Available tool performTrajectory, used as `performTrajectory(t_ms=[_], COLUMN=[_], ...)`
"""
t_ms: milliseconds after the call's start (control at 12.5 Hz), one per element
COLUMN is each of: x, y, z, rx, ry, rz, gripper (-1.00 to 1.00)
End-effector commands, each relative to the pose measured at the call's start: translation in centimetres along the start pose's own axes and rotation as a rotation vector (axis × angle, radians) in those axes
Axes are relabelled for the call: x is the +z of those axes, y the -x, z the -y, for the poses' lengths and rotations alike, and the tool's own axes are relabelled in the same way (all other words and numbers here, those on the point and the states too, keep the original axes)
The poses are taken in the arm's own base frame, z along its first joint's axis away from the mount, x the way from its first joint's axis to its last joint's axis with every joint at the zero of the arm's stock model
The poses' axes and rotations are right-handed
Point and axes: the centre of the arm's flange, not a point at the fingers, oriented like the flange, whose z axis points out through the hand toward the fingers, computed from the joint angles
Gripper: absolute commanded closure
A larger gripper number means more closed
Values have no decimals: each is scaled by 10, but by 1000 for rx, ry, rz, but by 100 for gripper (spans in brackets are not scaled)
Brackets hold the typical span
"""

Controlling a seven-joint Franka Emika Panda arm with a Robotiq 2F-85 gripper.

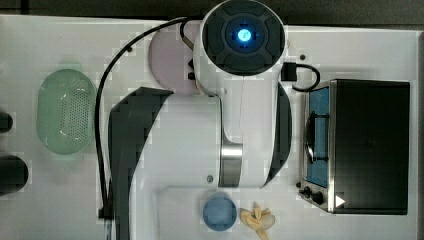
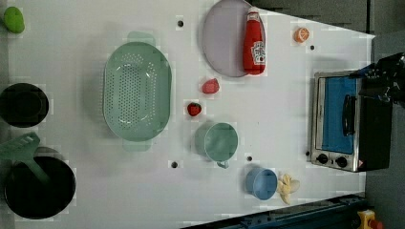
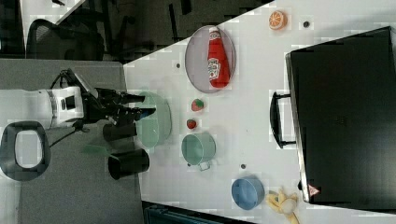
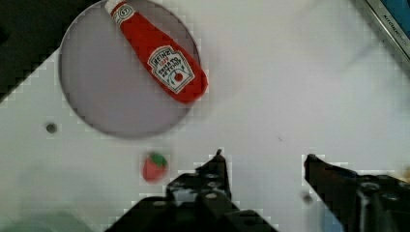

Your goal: Pick ketchup from plate and place it on table.

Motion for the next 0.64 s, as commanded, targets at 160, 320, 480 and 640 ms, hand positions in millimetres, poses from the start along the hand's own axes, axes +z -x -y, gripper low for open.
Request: performTrajectory(t_ms=[160, 320, 480, 640], x=[-76, -64, -41, -10], y=[60, 53, 41, 28], z=[-84, -75, -58, -38], rx=[91, 77, 45, 3], ry=[17, 20, 25, 33], rz=[15, 19, 26, 41], gripper=[-80, -100, -100, -100])
